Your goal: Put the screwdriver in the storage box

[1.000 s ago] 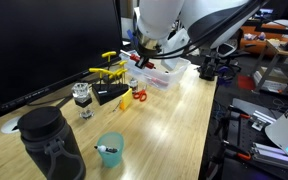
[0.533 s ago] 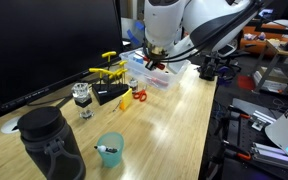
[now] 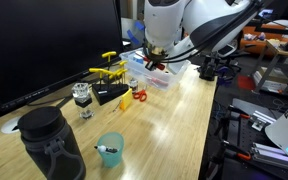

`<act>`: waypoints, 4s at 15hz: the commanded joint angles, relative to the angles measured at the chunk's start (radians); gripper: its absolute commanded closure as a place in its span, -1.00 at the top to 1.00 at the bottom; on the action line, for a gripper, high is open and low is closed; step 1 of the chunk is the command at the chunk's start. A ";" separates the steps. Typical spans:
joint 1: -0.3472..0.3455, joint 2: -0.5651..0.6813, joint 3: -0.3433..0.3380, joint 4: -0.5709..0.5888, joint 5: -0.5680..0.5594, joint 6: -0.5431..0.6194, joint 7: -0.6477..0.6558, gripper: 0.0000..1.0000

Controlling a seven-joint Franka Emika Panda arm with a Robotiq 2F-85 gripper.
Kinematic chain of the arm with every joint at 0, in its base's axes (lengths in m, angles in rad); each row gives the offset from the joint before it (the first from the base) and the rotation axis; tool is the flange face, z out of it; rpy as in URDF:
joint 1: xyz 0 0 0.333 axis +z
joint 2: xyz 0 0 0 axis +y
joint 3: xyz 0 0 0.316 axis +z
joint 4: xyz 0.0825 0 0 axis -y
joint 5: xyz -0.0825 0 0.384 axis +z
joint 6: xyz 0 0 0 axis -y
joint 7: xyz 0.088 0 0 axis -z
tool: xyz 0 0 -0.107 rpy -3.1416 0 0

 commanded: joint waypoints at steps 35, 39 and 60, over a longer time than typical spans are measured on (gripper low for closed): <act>-0.274 0.300 -0.138 0.139 0.122 0.291 0.126 0.14; -0.264 0.273 -0.148 0.115 0.152 0.329 0.109 0.72; -0.201 -0.284 -0.002 -0.306 0.027 0.485 0.113 1.00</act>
